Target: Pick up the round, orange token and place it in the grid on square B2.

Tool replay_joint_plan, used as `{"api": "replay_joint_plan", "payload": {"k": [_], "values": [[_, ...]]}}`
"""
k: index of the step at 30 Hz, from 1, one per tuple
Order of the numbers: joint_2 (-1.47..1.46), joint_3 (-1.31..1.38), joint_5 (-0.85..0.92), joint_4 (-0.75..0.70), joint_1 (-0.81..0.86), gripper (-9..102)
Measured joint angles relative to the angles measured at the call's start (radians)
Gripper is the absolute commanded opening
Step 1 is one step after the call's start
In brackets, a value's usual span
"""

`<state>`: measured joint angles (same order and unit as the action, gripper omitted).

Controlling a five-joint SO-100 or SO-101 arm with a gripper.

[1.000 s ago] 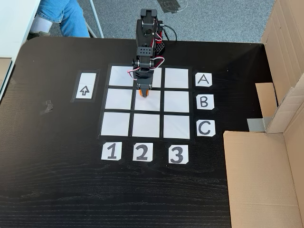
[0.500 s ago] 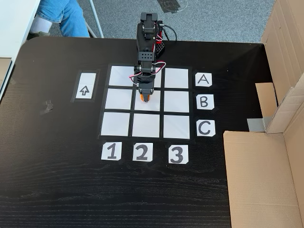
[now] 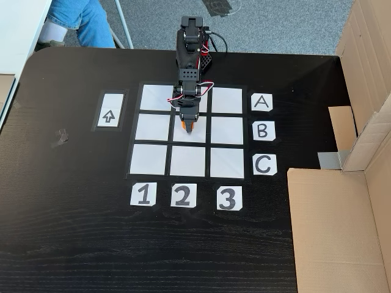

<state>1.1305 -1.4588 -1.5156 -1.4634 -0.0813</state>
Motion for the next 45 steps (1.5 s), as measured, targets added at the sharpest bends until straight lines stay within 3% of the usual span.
{"api": "replay_joint_plan", "payload": {"k": [7, 14, 24, 25, 27, 28, 29, 30, 37, 45], "values": [[0.161, -0.161, 0.000, 0.058, 0.014, 67], [0.611, -0.486, 0.014, 0.179, 0.110, 70], [1.371, -0.920, 0.089, 0.403, 0.546, 70], [1.433, -0.956, 0.089, 0.433, 0.601, 67], [1.545, -1.020, 0.106, 0.486, 0.707, 51], [1.594, -1.049, 0.109, 0.515, 0.778, 34], [1.635, -1.077, 0.112, 0.546, 0.848, 8], [1.664, -1.098, 0.114, 0.580, 0.914, -1], [1.864, -1.252, 0.038, 0.727, 1.397, -1], [2.155, -1.551, 0.051, 0.687, 1.690, -1]]}}
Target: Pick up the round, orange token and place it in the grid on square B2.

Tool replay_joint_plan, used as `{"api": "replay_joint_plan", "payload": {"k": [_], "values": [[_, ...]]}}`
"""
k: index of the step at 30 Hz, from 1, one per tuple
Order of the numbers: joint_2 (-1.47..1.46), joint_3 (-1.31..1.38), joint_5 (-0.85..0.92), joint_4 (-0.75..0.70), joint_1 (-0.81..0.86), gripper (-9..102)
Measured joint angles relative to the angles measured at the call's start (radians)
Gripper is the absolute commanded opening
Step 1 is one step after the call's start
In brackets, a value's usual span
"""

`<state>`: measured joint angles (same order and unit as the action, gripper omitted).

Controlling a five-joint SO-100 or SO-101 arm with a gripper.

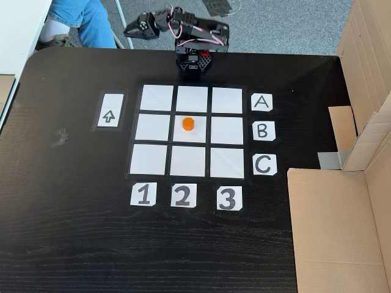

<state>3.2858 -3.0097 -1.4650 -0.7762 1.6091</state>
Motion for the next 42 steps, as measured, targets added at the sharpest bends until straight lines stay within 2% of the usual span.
{"api": "replay_joint_plan", "payload": {"k": [6, 42], "values": [[0.040, -0.020, -0.008, -0.012, 0.063, -1], [0.037, -0.020, -0.012, -0.012, 0.063, -1]]}}
